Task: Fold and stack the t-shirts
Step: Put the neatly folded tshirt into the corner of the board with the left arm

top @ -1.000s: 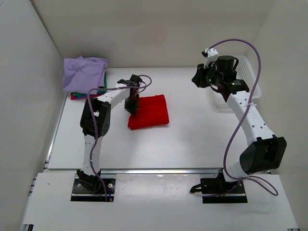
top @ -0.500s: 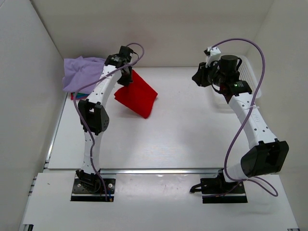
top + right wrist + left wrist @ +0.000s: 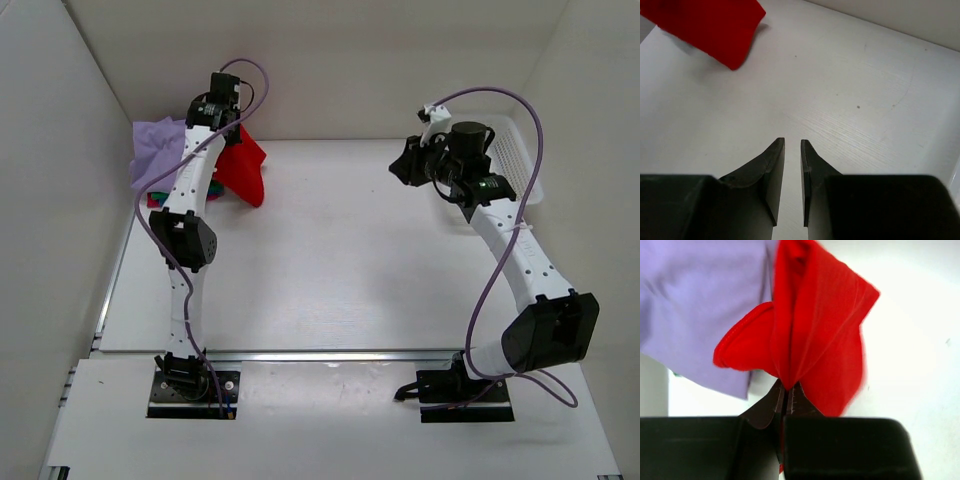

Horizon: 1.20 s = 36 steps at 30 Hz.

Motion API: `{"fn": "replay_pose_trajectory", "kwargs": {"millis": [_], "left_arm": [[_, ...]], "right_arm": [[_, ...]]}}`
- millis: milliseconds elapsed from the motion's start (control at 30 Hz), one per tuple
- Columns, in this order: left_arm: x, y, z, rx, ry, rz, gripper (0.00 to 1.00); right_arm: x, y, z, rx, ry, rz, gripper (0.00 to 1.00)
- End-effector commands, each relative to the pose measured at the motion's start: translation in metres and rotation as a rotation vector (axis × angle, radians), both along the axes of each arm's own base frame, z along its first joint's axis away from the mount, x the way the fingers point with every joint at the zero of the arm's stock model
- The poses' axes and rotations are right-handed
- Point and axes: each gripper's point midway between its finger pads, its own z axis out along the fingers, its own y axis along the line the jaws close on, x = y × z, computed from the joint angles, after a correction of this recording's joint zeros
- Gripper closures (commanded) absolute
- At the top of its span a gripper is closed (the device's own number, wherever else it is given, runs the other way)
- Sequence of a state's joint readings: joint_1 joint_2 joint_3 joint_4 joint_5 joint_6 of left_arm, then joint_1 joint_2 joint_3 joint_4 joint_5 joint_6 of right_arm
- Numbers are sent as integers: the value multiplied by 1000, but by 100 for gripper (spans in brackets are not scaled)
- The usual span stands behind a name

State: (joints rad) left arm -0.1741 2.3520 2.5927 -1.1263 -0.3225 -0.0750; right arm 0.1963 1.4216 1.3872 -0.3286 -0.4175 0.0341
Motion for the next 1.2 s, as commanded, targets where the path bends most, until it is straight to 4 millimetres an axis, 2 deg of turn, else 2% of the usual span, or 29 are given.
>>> {"fn": "replay_pose_trajectory", "kwargs": {"millis": [0, 167, 233, 267, 300, 367, 433, 467, 500, 567, 600, 667, 767, 800, 900, 967, 1000, 1033, 1167], "left_arm": [[19, 14, 88, 54, -261, 13, 100], [33, 52, 131, 98, -413, 82, 100], [38, 71, 137, 90, -446, 112, 100], [40, 75, 129, 84, -430, 112, 100], [40, 91, 125, 81, -426, 137, 100], [43, 106, 116, 91, -407, 156, 100], [45, 114, 109, 111, -387, 152, 100], [43, 144, 104, 117, -379, 206, 100], [45, 145, 103, 102, -386, 206, 100], [43, 170, 100, 100, -384, 244, 100], [44, 176, 100, 93, -391, 248, 100], [44, 196, 85, 76, -369, 276, 100], [51, 212, 50, 69, -317, 305, 98], [50, 219, 44, 66, -309, 333, 98], [53, 219, 9, 50, -243, 346, 99], [56, 221, -6, 47, -229, 363, 99], [56, 228, -18, 42, -211, 376, 97], [59, 226, -31, 41, -193, 374, 96], [65, 233, -56, 35, -177, 394, 93]], "right_arm": [[-1, 10, 11, 31, -55, 36, 83], [-4, 18, 4, 17, -36, 55, 83], [-4, 22, 0, 18, -22, 63, 83], [-6, 23, 0, 13, -23, 64, 83], [-6, 26, -1, 10, -19, 69, 82], [-4, 26, -6, 13, -3, 67, 83], [-1, 28, -13, 15, 15, 70, 83], [-1, 30, -9, 16, 9, 72, 82], [-1, 34, -17, 12, 26, 83, 83], [-1, 38, -18, 5, 36, 89, 83], [-2, 44, -22, -1, 53, 97, 84], [-2, 48, -24, -7, 59, 106, 83], [-2, 55, -26, -16, 71, 114, 84], [-1, 59, -26, -16, 73, 119, 83], [2, 60, -30, -37, 86, 110, 84], [2, 61, -29, -39, 86, 107, 84], [3, 61, -35, -40, 101, 107, 84], [3, 64, -31, -39, 94, 109, 84], [2, 66, -31, -49, 101, 104, 84]]}}
